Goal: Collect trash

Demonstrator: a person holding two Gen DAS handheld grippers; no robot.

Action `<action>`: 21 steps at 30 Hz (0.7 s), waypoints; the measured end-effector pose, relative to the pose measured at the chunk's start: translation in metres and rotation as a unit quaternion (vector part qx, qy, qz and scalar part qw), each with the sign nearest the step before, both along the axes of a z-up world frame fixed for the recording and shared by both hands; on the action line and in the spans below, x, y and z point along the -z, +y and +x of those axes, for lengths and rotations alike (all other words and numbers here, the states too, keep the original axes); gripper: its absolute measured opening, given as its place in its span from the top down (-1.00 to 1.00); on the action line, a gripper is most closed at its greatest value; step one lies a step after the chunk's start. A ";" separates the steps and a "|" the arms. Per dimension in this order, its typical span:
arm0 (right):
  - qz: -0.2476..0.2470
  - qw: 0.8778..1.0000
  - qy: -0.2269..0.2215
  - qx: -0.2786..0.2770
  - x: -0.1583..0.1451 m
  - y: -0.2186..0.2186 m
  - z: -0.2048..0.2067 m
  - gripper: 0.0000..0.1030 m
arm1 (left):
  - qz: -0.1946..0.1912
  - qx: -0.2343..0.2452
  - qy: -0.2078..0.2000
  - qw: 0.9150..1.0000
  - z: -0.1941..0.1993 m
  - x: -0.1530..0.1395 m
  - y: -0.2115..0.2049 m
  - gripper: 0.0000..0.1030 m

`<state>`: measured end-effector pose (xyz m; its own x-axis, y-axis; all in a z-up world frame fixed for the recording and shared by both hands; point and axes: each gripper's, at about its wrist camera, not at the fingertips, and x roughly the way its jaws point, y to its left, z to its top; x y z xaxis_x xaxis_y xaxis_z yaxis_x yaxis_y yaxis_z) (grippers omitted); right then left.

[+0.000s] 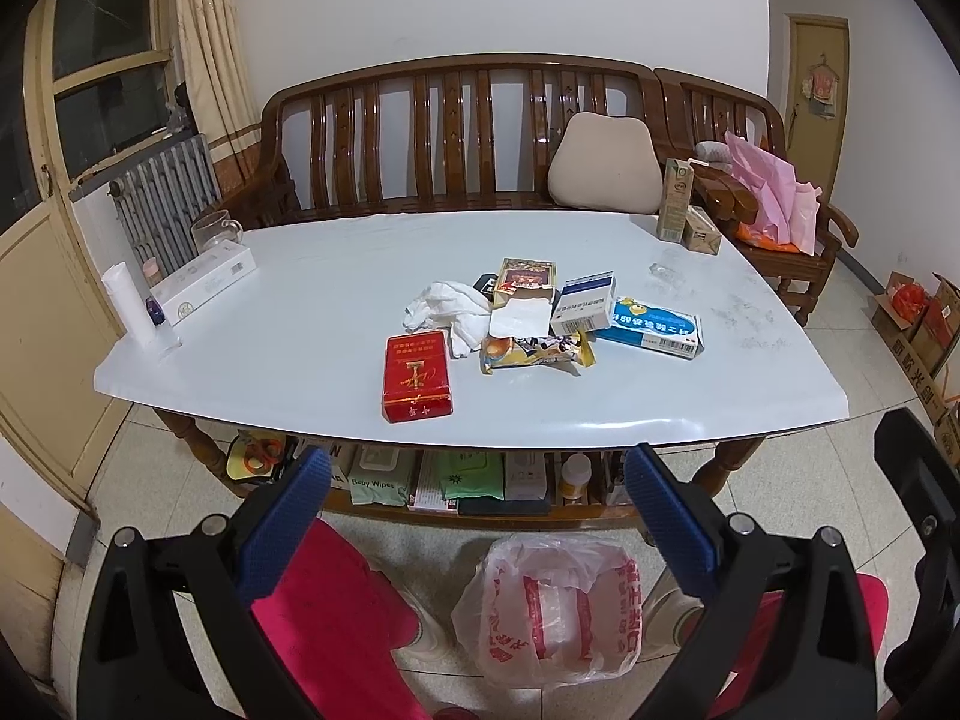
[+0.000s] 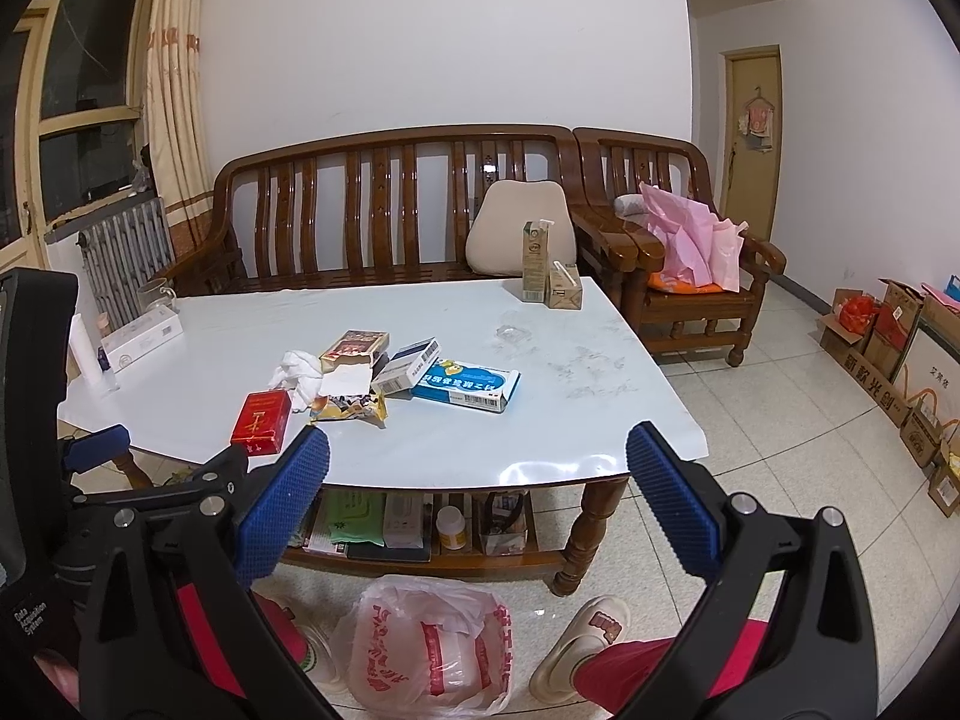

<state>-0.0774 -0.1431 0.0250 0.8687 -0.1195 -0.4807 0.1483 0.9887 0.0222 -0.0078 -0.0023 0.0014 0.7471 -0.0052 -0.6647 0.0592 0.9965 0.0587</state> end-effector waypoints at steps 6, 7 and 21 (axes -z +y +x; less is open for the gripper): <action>0.001 1.000 0.001 -0.002 0.001 0.002 0.002 -0.89 | -0.002 -0.003 -0.001 1.000 0.001 0.000 0.001 -0.87; 0.001 1.000 0.001 -0.002 0.001 0.002 0.002 -0.89 | -0.002 -0.003 0.001 1.000 0.001 0.000 0.001 -0.87; 0.000 0.999 0.019 -0.042 0.006 -0.003 0.032 -0.89 | 0.005 0.019 0.057 0.998 0.026 0.004 0.009 -0.87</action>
